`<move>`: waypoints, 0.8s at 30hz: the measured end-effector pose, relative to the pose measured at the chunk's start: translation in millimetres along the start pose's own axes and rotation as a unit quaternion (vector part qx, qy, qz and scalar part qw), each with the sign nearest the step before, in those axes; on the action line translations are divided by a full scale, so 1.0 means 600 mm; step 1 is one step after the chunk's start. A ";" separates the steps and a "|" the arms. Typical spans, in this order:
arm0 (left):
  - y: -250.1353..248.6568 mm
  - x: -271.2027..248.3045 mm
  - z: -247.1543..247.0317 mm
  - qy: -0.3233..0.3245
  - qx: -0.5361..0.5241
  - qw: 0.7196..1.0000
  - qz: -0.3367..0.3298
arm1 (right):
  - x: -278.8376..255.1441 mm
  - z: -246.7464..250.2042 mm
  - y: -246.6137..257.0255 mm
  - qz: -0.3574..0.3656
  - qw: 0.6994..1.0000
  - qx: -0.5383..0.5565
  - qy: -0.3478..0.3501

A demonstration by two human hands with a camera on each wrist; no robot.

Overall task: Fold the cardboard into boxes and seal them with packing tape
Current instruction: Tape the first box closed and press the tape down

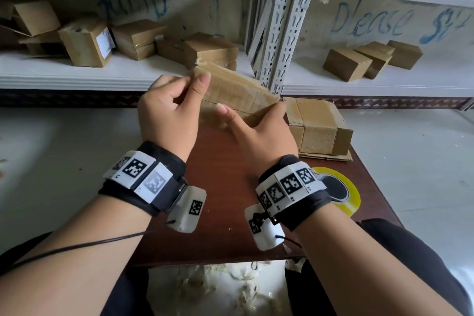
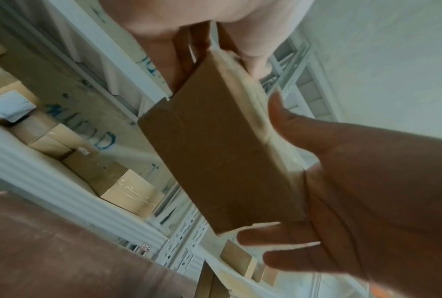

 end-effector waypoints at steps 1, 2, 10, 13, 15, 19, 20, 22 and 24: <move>-0.003 -0.003 -0.003 0.003 0.006 1.000 -0.008 | 0.002 0.005 -0.002 -0.005 1.000 -0.002 -0.007; -0.002 -0.005 -0.006 0.006 0.014 1.000 -0.008 | 0.004 0.009 -0.003 -0.008 1.000 -0.010 -0.013; 0.065 -0.015 -0.025 0.034 0.006 0.992 0.118 | 0.021 -0.010 0.014 0.087 0.995 -0.056 0.000; 0.045 -0.011 -0.022 0.039 -0.003 0.996 0.082 | 0.020 -0.017 -0.006 0.031 0.995 -0.096 0.012; 0.015 -0.011 -0.029 0.054 -0.059 0.996 0.033 | 0.021 -0.014 -0.018 0.000 0.995 -0.092 0.026; 0.001 -0.018 -0.039 0.068 -0.065 0.995 0.011 | 0.035 0.012 -0.017 -0.002 0.998 -0.067 -0.009; 0.014 -0.017 -0.036 0.052 -0.071 0.995 0.051 | 0.036 0.012 -0.012 0.011 0.998 -0.064 -0.010; 0.042 -0.013 -0.024 0.003 -0.099 0.984 0.145 | 0.032 0.001 0.002 0.058 0.995 -0.080 0.003; 0.064 -0.011 -0.018 -0.029 -0.133 0.969 0.208 | 0.018 -0.017 0.009 0.088 0.987 -0.131 0.024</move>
Point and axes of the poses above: each hand's wrist, its own x-axis towards the middle knuckle, its own z-axis out of the back of the hand, y = z × x, the point moved 8 cm from there along x, towards the middle knuckle, and after that the axes turned 9 degrees about -z, right-handed, at the moved point
